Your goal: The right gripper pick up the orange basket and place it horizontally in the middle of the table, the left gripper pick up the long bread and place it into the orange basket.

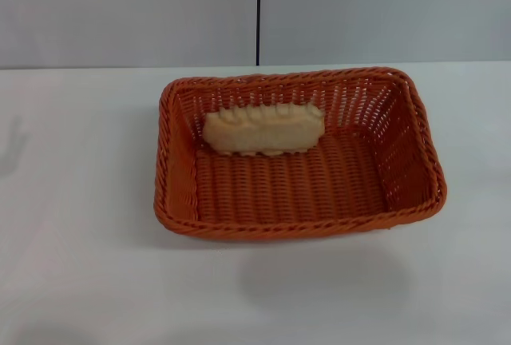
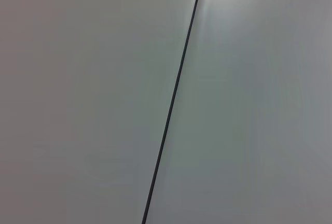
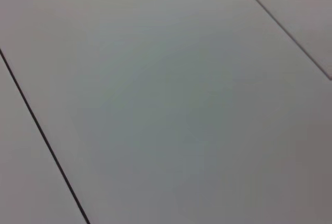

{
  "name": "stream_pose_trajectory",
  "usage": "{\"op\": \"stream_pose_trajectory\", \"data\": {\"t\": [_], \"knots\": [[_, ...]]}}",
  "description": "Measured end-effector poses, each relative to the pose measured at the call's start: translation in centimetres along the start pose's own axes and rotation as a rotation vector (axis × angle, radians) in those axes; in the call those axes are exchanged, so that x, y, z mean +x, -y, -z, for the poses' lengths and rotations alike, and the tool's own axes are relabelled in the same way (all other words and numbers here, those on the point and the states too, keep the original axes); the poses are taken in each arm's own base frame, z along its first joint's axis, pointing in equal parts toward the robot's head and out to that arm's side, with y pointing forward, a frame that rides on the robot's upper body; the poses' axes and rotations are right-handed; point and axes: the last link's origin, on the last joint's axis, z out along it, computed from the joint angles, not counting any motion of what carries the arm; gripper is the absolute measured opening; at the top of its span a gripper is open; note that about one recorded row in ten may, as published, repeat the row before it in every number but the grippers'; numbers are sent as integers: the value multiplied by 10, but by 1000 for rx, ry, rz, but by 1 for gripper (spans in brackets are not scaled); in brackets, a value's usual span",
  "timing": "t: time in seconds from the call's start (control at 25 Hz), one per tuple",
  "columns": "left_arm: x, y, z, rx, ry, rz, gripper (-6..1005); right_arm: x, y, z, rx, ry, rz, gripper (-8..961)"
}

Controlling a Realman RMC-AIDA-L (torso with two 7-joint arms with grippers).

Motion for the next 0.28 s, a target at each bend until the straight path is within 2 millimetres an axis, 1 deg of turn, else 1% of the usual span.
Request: {"op": "stream_pose_trajectory", "data": {"t": [0.28], "knots": [[-1,-1,1,4,2,8,862,0,2,4,14,-3,-7,515]]}}
